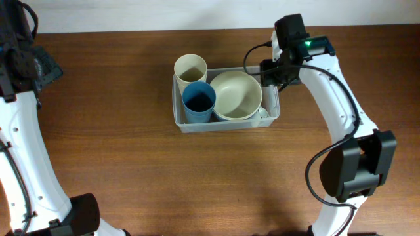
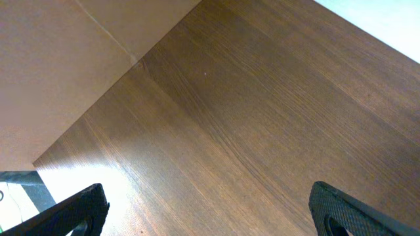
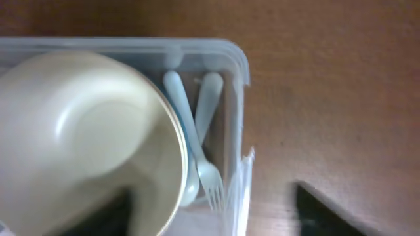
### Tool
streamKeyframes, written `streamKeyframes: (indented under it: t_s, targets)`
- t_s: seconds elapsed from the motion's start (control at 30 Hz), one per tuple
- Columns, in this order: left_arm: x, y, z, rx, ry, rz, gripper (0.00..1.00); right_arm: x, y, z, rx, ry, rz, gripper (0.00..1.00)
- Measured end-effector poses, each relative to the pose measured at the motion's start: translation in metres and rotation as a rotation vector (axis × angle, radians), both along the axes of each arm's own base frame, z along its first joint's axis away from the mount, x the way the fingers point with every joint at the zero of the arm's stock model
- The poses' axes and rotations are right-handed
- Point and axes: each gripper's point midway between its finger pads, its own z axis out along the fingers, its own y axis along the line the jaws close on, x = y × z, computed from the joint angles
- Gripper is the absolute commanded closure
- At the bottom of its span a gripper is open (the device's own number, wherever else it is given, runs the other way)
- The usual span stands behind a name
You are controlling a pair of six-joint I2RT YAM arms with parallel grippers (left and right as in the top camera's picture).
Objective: Pack container
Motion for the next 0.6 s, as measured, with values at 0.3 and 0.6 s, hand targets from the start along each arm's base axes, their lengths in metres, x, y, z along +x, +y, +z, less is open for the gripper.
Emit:
streamKeyframes:
  t_s: [0.3, 0.6]
  targets:
    - [0.000, 0.000, 0.000, 0.000, 0.000, 0.000, 0.00, 0.001, -0.039, 0.087, -0.012, -0.082, -0.113, 0.01]
    - [0.000, 0.000, 0.000, 0.000, 0.000, 0.000, 0.00, -0.051, -0.091, 0.115, -0.034, 0.020, -0.246, 0.01]
